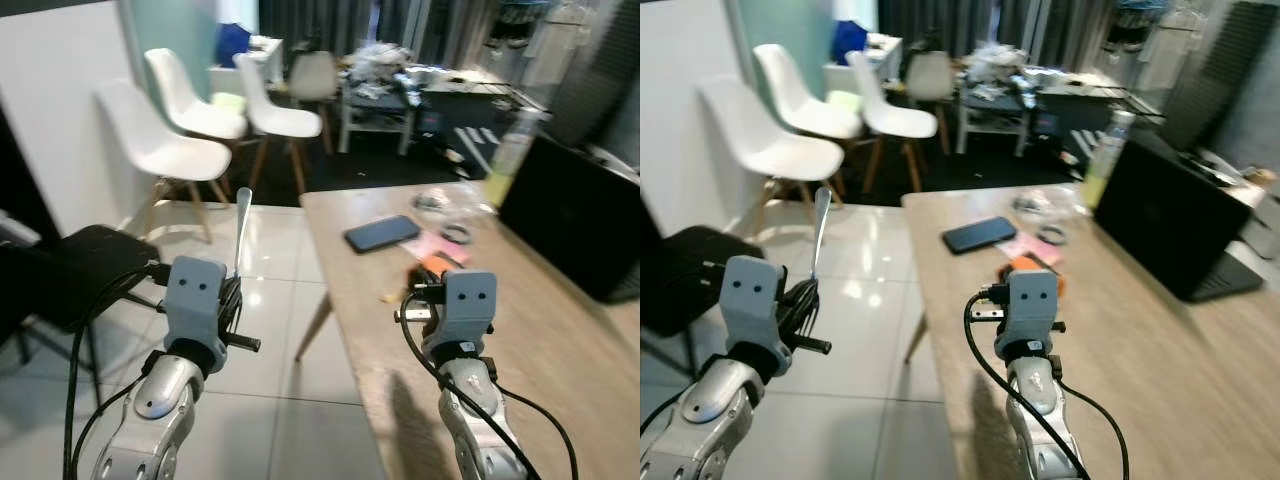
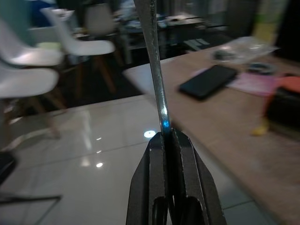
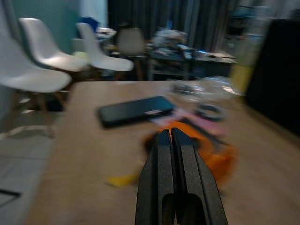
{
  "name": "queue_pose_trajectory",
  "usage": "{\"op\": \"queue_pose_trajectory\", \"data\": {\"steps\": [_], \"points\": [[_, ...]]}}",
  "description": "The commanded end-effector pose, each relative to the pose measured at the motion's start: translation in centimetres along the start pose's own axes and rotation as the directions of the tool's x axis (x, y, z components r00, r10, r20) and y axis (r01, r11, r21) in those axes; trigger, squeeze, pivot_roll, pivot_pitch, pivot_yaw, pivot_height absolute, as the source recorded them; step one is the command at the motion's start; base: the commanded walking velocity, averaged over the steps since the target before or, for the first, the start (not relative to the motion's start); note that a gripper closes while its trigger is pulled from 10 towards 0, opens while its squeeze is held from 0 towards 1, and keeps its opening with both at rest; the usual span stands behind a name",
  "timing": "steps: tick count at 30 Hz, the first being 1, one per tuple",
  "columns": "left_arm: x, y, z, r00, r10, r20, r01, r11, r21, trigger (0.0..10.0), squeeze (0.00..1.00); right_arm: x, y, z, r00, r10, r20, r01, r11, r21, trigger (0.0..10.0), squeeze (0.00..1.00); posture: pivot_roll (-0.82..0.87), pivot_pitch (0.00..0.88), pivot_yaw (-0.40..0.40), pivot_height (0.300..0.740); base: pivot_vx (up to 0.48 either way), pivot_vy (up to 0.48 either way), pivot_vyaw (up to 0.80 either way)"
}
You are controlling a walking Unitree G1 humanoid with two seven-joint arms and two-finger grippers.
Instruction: Setting the table
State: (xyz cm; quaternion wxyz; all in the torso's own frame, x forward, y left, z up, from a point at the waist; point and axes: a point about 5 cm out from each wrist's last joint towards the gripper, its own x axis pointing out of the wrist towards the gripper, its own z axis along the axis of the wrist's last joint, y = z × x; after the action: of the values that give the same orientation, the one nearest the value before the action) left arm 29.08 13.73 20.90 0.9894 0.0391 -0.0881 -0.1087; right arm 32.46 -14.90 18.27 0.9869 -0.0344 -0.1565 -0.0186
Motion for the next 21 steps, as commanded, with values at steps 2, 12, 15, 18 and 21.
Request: {"op": "queue_pose_trajectory", "data": {"steps": [2, 12, 15, 18, 21], "points": [[0.11, -0.1, 0.1, 1.0, -0.003, -0.005, 0.003, 1.0, -0.002, 10.0, 0.0, -0.27, -0.4, -0.35, 1.0, -0.009, -0.021, 0.009, 1.0, -0.001, 10.0, 0.0, 0.07, 0.032, 0.012, 0.74, 0.0, 0.0, -0.8], [0.68, -0.33, 0.31, 1.0, -0.006, -0.003, 0.006, 1.0, -0.003, 10.0, 0.0, -0.33, -0.49, -0.34, 0.999, -0.007, -0.031, 0.007, 1.0, -0.002, 10.0, 0.0, 0.06, 0.036, 0.015, 0.74, 0.0, 0.0, -0.8], [0.73, -0.38, 0.3, 1.0, -0.008, -0.004, 0.008, 1.0, -0.003, 10.0, 0.0, -0.35, -0.51, -0.36, 0.999, -0.007, -0.033, 0.007, 1.0, -0.002, 10.0, 0.0, 0.06, 0.037, 0.014, 0.74, 0.0, 0.0, -0.8], [0.73, -0.38, 0.28, 1.0, -0.009, -0.005, 0.009, 1.0, -0.003, 10.0, 0.0, -0.36, -0.49, -0.4, 0.999, -0.005, -0.035, 0.005, 1.0, -0.003, 10.0, 0.0, 0.06, 0.037, 0.014, 0.74, 0.0, 0.0, -0.8], [0.73, -0.39, 0.24, 1.0, -0.01, -0.007, 0.01, 1.0, -0.003, 10.0, 0.0, -0.37, -0.47, -0.41, 0.999, -0.004, -0.037, 0.004, 1.0, -0.004, 10.0, 0.0, 0.07, 0.039, 0.014, 0.74, 0.0, 0.0, -0.8]]}}
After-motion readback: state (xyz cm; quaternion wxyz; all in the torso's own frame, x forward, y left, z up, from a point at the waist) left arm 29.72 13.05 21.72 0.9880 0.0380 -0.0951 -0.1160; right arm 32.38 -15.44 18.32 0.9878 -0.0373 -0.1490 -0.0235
